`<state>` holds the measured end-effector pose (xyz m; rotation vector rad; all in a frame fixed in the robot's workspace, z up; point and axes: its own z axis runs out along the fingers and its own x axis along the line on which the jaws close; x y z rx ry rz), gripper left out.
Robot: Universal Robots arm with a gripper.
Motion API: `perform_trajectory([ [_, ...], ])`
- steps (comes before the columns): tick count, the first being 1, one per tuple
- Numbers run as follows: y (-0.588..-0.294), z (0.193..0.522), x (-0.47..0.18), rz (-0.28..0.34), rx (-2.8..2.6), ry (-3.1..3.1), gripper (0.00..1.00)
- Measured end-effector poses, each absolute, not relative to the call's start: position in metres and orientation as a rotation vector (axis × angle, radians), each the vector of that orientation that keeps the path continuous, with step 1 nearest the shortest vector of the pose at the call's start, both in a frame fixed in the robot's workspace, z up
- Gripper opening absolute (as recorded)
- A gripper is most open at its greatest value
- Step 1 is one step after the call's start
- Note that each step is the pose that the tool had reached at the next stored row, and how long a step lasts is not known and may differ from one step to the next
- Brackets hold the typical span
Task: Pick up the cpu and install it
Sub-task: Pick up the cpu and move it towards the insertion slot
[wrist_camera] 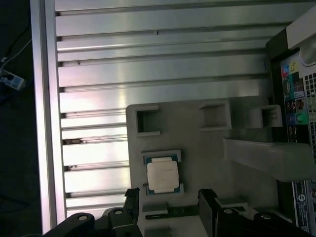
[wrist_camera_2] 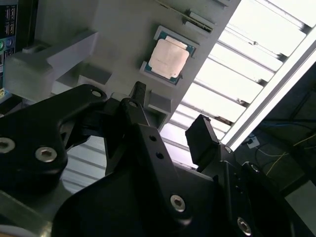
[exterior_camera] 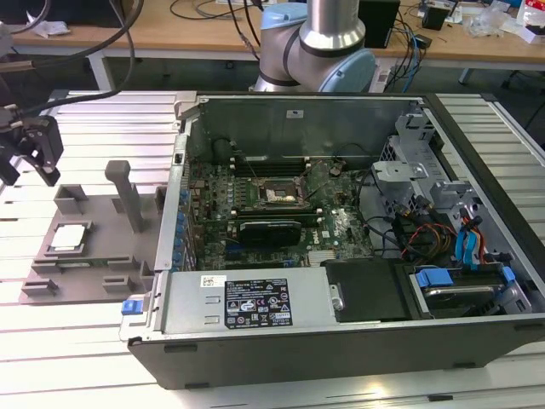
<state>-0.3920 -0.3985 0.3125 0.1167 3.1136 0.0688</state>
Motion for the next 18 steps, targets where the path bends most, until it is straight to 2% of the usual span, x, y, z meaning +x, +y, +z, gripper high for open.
perform_trajectory([
  [18,-0.399,0.294,-0.392,0.069,0.117,3.114,0.60],
])
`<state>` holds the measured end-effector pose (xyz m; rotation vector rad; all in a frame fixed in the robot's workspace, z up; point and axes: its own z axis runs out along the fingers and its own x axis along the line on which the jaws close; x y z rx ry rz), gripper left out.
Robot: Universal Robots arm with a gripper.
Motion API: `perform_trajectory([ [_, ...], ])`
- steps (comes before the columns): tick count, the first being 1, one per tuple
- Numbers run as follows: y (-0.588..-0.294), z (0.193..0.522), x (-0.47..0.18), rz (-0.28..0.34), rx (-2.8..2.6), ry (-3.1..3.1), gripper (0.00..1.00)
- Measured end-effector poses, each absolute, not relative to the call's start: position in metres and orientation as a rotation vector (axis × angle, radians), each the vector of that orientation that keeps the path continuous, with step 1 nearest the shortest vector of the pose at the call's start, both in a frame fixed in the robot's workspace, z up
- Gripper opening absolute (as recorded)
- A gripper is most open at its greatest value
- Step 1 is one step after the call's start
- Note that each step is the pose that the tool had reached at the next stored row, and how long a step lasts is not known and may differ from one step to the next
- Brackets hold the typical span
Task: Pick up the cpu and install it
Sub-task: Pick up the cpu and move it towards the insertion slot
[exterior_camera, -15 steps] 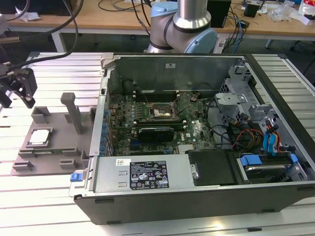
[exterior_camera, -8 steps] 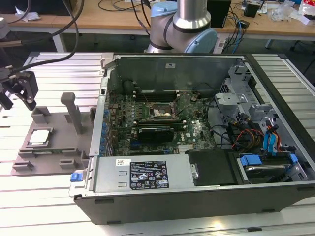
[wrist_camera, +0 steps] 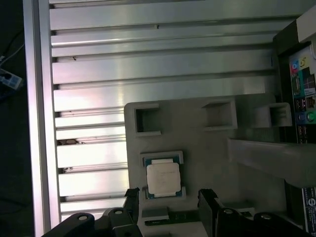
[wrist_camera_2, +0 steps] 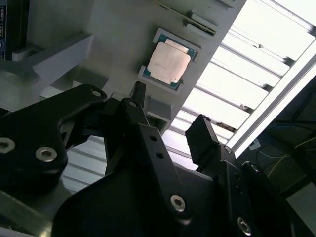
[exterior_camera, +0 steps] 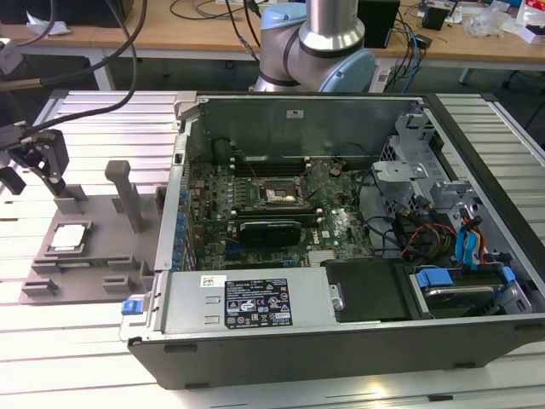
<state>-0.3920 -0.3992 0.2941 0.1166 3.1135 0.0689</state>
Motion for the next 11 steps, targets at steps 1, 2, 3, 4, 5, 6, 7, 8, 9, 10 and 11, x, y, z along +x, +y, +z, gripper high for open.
perform_trajectory([
  [1,-0.399,0.293,-0.392,0.069,0.117,3.114,0.60],
  [2,-0.399,0.291,-0.392,0.069,0.117,3.114,0.60],
  [3,-0.399,0.290,-0.392,0.069,0.117,3.114,0.60],
  [4,-0.399,0.288,-0.392,0.069,0.117,3.114,0.60],
  [5,-0.399,0.287,-0.392,0.069,0.117,3.114,0.60],
  [6,-0.399,0.286,-0.392,0.069,0.117,3.114,0.60],
  [7,-0.399,0.285,-0.392,0.069,0.117,3.114,0.60],
  [8,-0.399,0.284,-0.392,0.069,0.117,3.114,0.60],
  [9,-0.399,0.283,-0.392,0.069,0.117,3.114,0.60],
  [10,-0.399,0.281,-0.392,0.069,0.117,3.114,0.60],
  [11,-0.399,0.280,-0.392,0.069,0.117,3.114,0.60],
])
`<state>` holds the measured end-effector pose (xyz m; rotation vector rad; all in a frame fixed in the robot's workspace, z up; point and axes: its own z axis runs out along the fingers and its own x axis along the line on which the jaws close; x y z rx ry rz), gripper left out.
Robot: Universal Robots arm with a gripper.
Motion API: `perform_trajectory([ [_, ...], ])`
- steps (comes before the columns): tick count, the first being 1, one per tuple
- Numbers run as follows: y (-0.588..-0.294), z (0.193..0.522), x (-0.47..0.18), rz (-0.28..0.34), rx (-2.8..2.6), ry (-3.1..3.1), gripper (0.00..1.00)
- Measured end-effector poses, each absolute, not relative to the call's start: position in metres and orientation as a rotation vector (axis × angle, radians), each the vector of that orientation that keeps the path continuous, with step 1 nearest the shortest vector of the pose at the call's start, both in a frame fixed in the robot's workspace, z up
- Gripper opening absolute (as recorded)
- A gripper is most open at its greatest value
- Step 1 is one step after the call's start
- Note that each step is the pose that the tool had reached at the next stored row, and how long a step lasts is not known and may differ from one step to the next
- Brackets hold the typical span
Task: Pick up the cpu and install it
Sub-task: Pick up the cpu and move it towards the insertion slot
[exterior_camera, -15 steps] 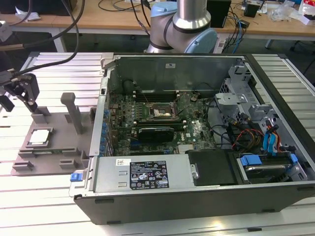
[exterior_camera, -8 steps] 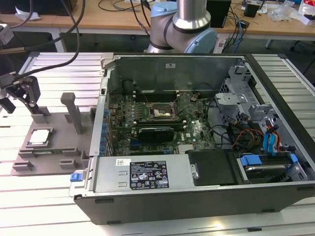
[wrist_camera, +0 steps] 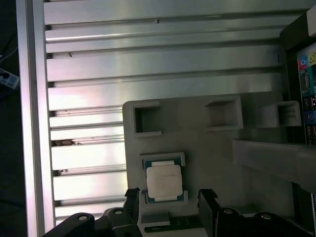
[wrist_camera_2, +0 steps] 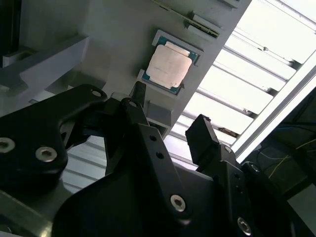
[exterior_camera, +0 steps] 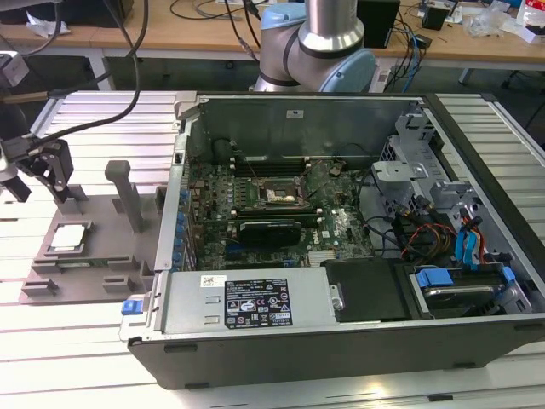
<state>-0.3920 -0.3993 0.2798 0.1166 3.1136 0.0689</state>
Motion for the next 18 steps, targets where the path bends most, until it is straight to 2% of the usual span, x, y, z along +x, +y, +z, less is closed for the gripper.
perform_trajectory([
  [18,-0.400,0.259,-0.392,0.069,0.117,3.114,0.60],
])
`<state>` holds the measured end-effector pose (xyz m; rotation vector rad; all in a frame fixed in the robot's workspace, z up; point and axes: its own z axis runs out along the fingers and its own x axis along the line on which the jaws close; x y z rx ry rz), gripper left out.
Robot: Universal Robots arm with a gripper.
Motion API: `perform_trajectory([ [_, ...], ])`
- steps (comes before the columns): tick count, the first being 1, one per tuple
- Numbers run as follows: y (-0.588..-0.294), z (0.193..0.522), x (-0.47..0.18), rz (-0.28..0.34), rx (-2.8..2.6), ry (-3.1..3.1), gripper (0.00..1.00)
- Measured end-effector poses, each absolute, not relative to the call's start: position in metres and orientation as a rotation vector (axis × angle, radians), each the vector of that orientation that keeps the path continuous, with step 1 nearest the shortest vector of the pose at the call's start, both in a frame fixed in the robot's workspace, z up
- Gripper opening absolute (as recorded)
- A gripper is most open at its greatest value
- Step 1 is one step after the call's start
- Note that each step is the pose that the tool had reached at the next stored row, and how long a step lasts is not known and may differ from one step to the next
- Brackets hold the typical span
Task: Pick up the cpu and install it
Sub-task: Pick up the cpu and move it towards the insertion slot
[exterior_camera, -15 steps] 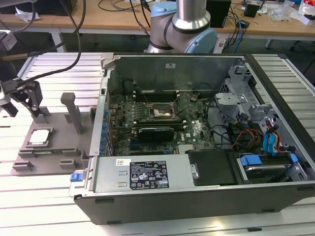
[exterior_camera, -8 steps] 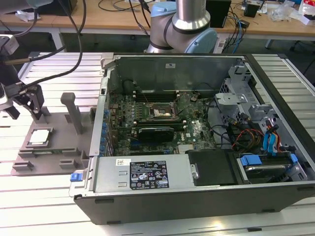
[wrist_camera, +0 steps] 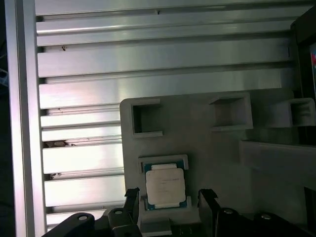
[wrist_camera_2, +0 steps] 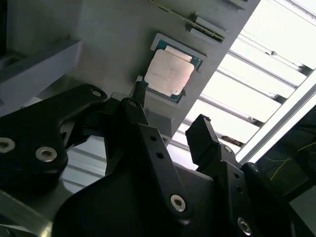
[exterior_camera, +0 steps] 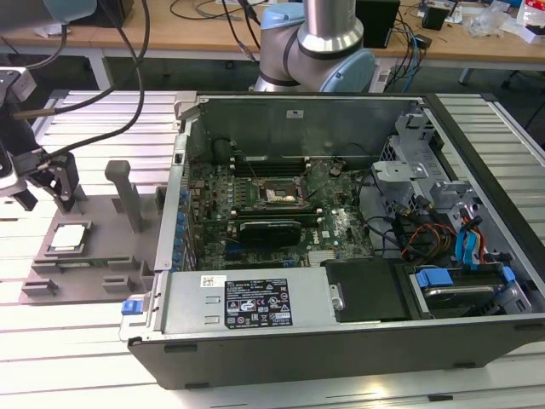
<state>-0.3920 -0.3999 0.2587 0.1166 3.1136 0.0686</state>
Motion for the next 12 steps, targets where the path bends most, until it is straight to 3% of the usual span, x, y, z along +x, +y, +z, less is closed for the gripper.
perform_trajectory([
  [5,-0.4005,0.2574,-0.3914,-0.036,0.112,3.112,0.60],
  [12,-0.4005,0.2528,-0.3905,-0.036,0.037,3.113,0.60],
])
